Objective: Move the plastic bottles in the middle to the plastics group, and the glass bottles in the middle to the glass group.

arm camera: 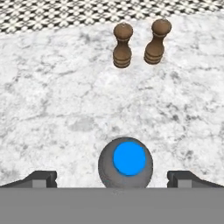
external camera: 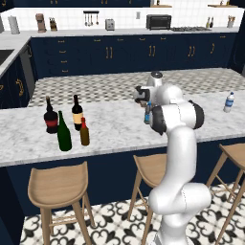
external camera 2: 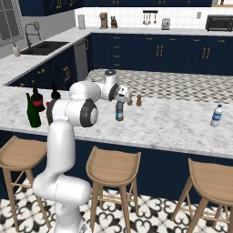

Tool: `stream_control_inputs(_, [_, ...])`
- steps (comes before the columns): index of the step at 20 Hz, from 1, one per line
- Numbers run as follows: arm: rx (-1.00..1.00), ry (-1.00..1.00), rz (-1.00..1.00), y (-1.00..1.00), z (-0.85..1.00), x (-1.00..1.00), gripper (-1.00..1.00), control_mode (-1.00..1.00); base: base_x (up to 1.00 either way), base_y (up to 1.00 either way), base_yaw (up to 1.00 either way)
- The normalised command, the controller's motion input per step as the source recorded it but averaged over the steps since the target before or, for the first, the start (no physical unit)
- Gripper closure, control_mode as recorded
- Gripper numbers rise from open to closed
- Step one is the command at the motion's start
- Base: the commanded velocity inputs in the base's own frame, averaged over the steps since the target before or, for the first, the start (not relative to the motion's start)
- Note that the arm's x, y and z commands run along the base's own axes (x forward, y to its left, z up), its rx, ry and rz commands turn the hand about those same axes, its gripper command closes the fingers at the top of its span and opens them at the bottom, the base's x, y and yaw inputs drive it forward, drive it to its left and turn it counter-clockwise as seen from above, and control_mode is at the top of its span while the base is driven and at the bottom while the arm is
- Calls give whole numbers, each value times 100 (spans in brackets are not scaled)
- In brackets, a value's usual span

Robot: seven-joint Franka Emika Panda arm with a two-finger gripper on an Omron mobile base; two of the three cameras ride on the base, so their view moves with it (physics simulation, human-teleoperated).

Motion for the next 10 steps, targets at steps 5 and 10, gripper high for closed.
stream_control_inputs(5, [0,0,3,0,-4,4,-100,-100,0,0,0])
stream_control_inputs(10, [0,0,0,0,-12,0,-100,-100,0,0,0])
